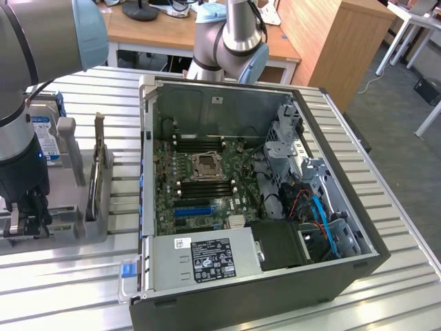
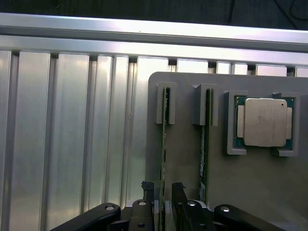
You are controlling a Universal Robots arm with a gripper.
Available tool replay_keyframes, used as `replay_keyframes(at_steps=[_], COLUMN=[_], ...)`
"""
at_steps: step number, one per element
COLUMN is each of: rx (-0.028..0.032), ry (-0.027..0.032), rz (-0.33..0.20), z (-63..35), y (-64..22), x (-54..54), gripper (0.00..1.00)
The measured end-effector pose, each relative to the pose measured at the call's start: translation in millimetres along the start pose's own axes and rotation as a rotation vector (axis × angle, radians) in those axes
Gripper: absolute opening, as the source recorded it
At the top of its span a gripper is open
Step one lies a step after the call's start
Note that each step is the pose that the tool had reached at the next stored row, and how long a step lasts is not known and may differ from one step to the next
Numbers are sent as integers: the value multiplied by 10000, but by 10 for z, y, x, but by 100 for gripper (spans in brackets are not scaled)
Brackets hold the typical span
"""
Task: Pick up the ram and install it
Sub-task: 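Pick up the ram and move it above insertion slot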
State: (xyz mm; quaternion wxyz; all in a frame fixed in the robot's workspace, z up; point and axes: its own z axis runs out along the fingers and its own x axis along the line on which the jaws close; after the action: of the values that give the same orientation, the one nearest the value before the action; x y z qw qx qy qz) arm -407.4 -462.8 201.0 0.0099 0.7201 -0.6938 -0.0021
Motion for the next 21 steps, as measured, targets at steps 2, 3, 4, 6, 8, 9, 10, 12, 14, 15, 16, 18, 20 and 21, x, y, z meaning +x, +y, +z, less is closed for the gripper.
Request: replay_keyframes(at_steps=[2, 3, 4, 6, 8, 9, 10, 12, 14, 15, 16, 18, 20, 21], rx=[0, 1, 1, 3, 1, 1, 1, 0, 0, 0, 0, 0, 0, 1], ry=[-1, -1, -2, -2, -1, -1, -1, 0, -1, -1, -1, -1, -1, -1], rz=[-1, -1, 1, 0, -1, 0, 0, 0, 0, 0, -1, 0, 0, -1], z=[0, 1, 1, 1, 1, 1, 1, 0, 0, 0, 0, 0, 0, 1], y=[0, 0, 0, 0, 0, 0, 0, 0, 0, 0, 0, 0, 0, 0], x=[0, 0, 0, 1, 4, 5, 6, 7, 7, 7, 7, 7, 7, 7], gripper=[29, 29, 29, 29, 29, 29, 29, 29, 29, 29, 29, 29, 29, 27])
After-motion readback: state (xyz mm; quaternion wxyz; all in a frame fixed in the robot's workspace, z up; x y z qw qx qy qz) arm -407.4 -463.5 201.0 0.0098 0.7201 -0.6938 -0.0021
